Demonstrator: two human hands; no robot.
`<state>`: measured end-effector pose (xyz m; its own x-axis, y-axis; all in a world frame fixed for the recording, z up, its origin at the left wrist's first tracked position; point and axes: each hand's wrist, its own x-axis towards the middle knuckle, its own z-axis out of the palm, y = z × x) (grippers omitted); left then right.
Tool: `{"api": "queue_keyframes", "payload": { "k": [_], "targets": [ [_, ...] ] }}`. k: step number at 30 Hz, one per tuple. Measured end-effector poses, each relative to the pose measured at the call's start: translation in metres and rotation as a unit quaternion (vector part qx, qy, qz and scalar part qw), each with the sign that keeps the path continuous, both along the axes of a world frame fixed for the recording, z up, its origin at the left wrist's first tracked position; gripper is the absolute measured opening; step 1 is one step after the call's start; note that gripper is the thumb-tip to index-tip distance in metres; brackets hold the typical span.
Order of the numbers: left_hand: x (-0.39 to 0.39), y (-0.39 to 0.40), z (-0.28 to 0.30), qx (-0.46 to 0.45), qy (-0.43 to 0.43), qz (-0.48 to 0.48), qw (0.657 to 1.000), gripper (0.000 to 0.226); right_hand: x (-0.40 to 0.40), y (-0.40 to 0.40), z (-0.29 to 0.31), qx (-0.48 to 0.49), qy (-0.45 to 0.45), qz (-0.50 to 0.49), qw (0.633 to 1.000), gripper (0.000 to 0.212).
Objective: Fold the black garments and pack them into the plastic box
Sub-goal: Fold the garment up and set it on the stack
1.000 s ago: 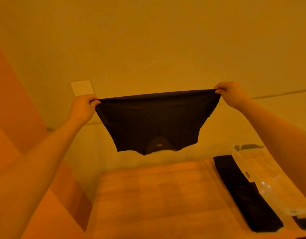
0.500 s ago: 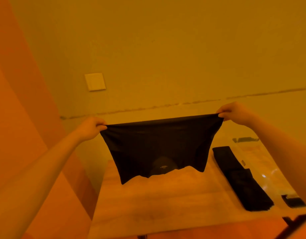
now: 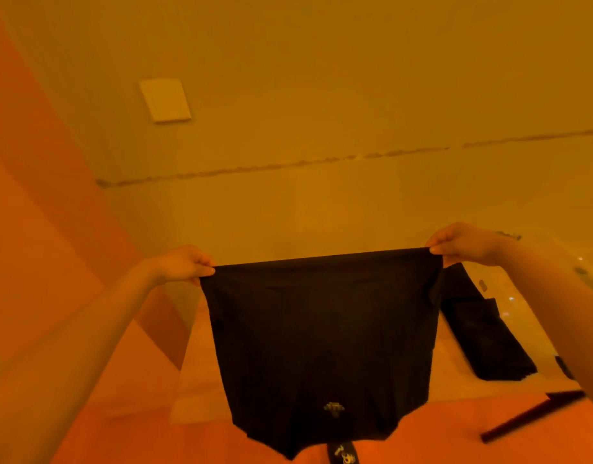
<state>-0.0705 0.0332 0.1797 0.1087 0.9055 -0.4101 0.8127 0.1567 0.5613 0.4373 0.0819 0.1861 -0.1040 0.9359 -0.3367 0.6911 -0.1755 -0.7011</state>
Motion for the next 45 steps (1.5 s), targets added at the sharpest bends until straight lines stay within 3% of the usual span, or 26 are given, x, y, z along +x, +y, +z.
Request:
{"api": "queue_keyframes", "payload": {
  "k": [8,11,13,18,22,24,26,29,31,35,39,45],
  "targets": [
    [0.034,0.104,-0.147,-0.033,0.123,0.030,0.991,0.044,-0.018,0.123,-0.149,-0.080,-0.123,0.021,0.989,0.028],
    [0.040,0.139,-0.195,-0.032,0.141,0.077,0.986,0.033,-0.026,0.168,-0.200,-0.087,-0.163,0.050,0.981,0.010],
    [0.043,0.160,-0.217,-0.019,0.136,0.116,0.984,0.022,-0.028,0.194,-0.225,-0.084,-0.193,0.049,0.976,0.022],
    [0.052,0.173,-0.246,0.091,0.147,0.219,0.960,0.024,-0.045,0.216,-0.245,-0.022,-0.161,-0.022,0.986,0.022],
    [0.100,0.105,-0.249,0.192,0.117,0.138,0.965,0.025,-0.060,0.158,-0.238,0.094,-0.141,-0.053,0.984,0.028],
    [0.126,0.043,-0.254,0.179,0.084,0.133,0.971,0.030,-0.066,0.097,-0.235,0.081,-0.098,-0.060,0.990,0.030],
    [0.142,-0.019,-0.260,0.140,0.047,0.222,0.964,0.032,-0.066,0.031,-0.236,0.048,-0.072,-0.084,0.993,0.031],
    [0.155,-0.088,-0.259,0.045,0.000,0.416,0.908,0.028,-0.057,-0.049,-0.251,0.024,-0.060,-0.123,0.990,0.030],
    [0.158,-0.116,-0.255,0.024,-0.007,0.445,0.895,0.029,-0.056,-0.085,-0.253,-0.005,-0.067,-0.146,0.987,0.029],
    [0.150,-0.136,-0.252,0.020,-0.019,0.381,0.924,0.026,-0.074,-0.123,-0.243,-0.006,-0.054,-0.121,0.991,0.021],
    [0.148,-0.125,-0.239,0.039,-0.051,0.374,0.925,0.024,-0.138,-0.129,-0.242,-0.104,-0.011,0.052,0.993,0.016],
    [0.141,-0.104,-0.246,-0.015,-0.017,0.352,0.936,0.035,-0.219,-0.120,-0.253,-0.091,0.004,0.028,0.995,0.031]
  ]
}}
